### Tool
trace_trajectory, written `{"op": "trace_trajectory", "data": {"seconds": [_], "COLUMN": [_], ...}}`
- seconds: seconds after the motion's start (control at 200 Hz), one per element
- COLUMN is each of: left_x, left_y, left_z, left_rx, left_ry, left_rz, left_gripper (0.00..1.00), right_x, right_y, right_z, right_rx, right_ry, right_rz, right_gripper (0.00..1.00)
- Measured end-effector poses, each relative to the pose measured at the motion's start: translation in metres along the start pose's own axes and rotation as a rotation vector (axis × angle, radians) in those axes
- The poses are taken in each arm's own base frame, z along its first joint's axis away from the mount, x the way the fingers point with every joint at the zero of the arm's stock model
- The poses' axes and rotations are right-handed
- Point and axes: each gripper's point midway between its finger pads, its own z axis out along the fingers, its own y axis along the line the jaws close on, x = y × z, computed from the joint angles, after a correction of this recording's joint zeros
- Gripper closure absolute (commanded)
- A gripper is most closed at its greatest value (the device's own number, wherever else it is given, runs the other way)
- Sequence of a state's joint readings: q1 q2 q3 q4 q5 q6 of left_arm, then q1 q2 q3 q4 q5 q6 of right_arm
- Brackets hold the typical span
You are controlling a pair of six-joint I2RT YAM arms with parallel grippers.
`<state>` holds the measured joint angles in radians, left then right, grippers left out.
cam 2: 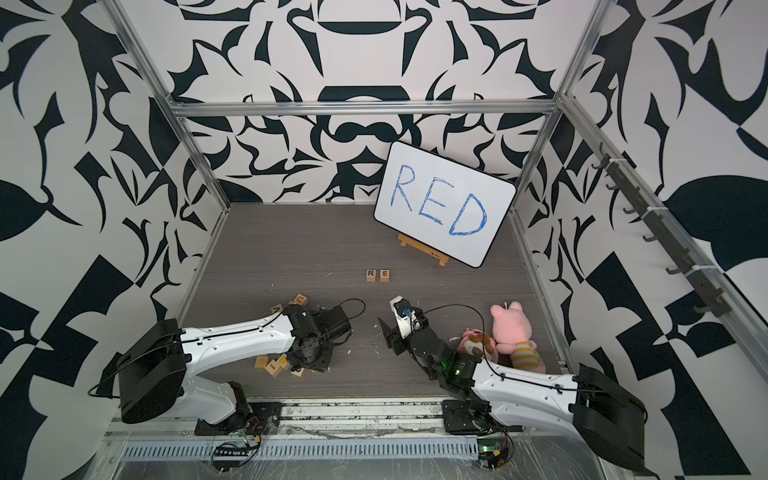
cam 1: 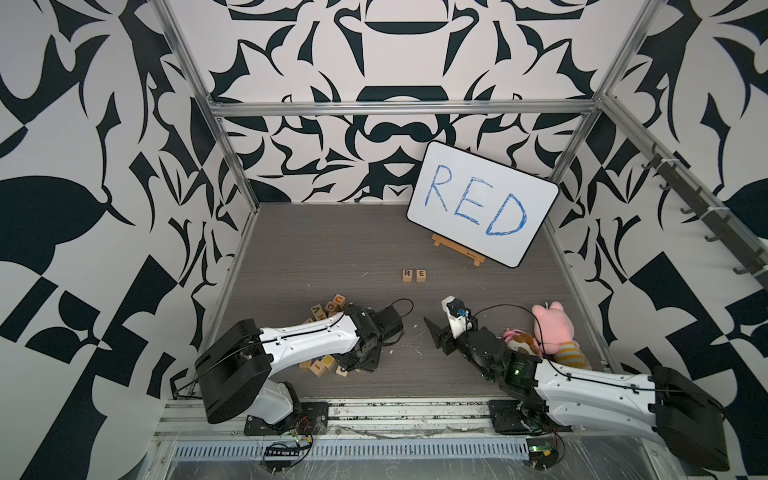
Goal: Assemble the uppercase word "red" with letter blocks
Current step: Move the letter block to the center of the board.
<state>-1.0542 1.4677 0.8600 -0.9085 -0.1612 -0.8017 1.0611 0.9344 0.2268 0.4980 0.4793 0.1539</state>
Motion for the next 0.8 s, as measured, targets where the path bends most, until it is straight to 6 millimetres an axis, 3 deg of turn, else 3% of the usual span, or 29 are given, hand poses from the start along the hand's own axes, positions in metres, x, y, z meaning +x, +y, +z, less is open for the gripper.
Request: {"op": "trace_trajectory", "data": {"seconds": [0.8], "left_x": [-0.0043], "left_y": [-0.0069], "left_z": [0.0082], "left_rx": [0.002], "left_ry": [0.006], "left_rz": [0.025], "left_gripper": [0.57], "right_x": [0.0011], "right_y": [0.0], "right_z": [0.0003], "right_rx": [0.001], "right_ry": [0.004], "right_rz": [-0.002], "right_gripper": [0.28]}}
